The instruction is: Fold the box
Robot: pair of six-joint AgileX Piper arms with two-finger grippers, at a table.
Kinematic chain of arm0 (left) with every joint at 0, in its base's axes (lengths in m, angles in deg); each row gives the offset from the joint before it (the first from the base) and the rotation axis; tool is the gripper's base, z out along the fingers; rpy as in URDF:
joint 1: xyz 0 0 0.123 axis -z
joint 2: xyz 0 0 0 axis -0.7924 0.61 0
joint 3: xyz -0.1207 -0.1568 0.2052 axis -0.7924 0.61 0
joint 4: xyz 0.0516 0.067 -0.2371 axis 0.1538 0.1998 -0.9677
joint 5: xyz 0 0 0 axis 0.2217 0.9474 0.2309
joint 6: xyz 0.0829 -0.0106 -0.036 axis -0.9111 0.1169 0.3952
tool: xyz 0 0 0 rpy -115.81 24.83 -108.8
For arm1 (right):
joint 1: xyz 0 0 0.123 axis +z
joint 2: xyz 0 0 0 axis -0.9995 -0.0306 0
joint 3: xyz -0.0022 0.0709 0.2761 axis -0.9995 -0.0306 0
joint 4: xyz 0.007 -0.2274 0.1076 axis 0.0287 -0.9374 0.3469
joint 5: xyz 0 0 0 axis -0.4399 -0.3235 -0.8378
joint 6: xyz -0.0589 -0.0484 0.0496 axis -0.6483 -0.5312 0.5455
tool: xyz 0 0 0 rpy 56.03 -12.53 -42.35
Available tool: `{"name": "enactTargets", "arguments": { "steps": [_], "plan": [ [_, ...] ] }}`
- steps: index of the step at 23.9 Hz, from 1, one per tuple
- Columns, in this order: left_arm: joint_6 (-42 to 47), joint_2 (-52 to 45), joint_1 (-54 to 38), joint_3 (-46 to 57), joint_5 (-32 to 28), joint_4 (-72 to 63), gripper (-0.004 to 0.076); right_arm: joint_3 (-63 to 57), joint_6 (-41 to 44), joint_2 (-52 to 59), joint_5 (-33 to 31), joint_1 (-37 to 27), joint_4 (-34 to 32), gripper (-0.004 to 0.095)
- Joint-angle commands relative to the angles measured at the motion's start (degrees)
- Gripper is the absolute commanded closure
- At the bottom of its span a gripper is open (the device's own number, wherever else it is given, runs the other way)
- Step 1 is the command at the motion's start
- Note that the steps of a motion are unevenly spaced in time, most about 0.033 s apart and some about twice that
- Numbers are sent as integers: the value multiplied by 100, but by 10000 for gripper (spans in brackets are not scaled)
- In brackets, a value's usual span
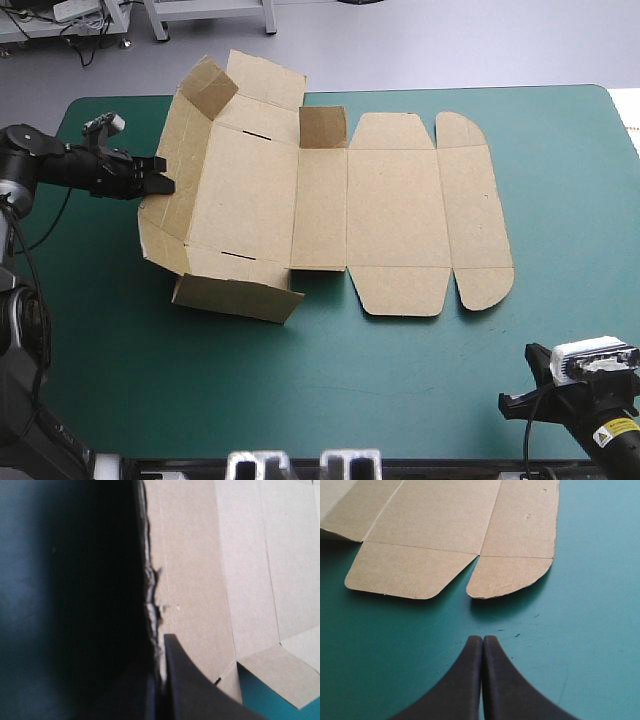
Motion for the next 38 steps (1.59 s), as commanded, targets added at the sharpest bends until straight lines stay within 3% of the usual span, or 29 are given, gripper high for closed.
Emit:
{"name": "enactTargets", "arguments": {
  "steps": [1,9,17,26,29,33,38],
  "plan": [
    [-399,-833,461,-190,505,-204,734,151,-60,-107,337,-18,90,932],
    [-1155,-1512,2110,-1730,450,1782,734,151,-265,-107,310,-18,209,932],
    [-1828,-1499,3803,-2675,-355,3842,734,162,-365,-107,286,-18,322,932],
    [-2511,-1499,5821,-2446,-336,5740,734,379,-667,-107,144,-18,438,932],
    [-2582,-1499,6267,-2209,-441,5687,734,664,-866,-107,84,-18,413,931],
    [-2635,-1499,6544,-1186,-1412,6698,734,1209,-866,-107,-423,-18,359,930],
    [-1617,-1499,6595,-206,-2552,7592,734,1964,-811,-149,-639,-18,156,930]
  ]
}}
